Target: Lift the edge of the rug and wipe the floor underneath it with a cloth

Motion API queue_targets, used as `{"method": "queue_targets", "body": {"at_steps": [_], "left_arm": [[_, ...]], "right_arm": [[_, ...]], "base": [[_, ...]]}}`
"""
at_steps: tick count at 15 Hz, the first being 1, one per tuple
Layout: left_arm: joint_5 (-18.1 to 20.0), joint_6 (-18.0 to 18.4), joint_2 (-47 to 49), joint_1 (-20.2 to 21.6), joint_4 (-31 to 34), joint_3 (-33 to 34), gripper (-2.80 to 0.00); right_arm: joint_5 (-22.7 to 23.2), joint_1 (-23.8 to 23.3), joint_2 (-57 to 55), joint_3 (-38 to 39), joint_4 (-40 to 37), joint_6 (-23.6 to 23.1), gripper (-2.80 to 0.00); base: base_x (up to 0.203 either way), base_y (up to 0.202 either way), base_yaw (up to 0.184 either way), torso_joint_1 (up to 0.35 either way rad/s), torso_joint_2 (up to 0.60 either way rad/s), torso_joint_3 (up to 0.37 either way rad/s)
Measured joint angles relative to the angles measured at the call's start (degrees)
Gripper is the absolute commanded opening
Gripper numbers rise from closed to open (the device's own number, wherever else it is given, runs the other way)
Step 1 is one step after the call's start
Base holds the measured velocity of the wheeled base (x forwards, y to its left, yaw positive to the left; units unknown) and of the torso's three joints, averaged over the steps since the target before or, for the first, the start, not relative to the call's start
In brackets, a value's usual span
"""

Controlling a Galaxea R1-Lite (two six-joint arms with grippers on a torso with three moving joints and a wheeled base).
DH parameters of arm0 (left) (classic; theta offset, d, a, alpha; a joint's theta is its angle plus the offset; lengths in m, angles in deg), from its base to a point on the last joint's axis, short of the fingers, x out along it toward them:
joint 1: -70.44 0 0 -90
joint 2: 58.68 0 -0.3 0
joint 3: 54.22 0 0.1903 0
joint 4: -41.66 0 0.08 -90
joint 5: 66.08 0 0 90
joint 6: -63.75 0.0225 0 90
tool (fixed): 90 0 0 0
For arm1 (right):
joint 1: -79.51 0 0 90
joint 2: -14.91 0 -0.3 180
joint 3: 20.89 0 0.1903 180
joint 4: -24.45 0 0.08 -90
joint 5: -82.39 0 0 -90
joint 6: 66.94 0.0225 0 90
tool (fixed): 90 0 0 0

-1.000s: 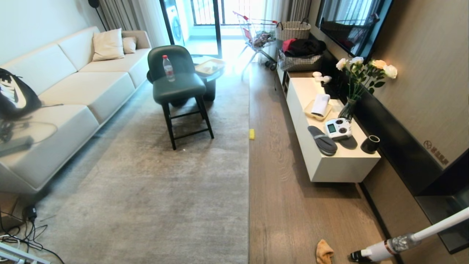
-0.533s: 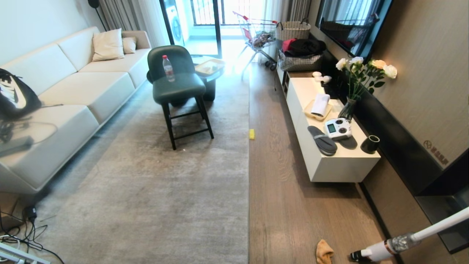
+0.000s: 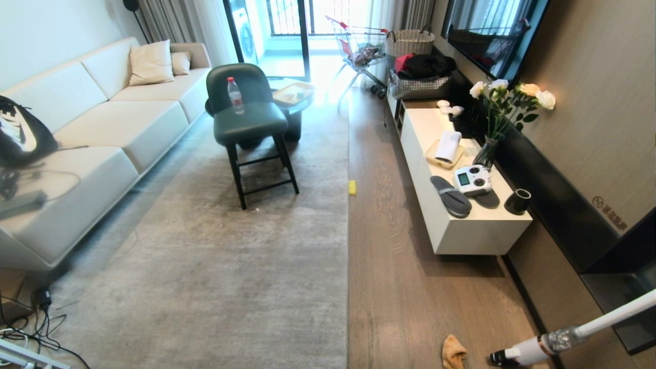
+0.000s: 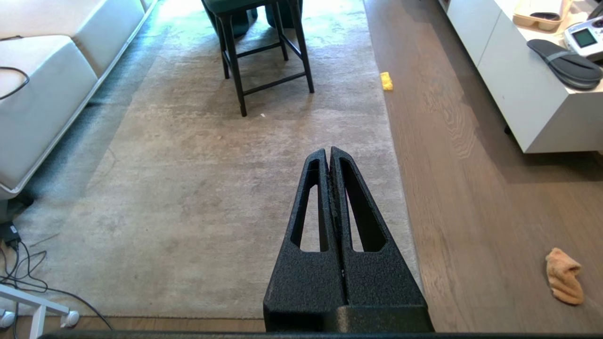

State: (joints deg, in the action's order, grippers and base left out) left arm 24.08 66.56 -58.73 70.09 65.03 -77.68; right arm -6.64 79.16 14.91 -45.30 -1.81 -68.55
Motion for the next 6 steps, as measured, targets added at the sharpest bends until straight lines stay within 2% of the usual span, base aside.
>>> {"method": "queue_targets", "body": {"at_steps": [6], "left_arm": [[0.03,0.00,0.00,0.00,0.00,0.00,-2.80]], "right_arm": [[0.07,0.00,0.00,0.00,-0.06,0.31,-2.80]], "base": [[0.000,0.000,0.000,0.000,0.00,0.000]]}}
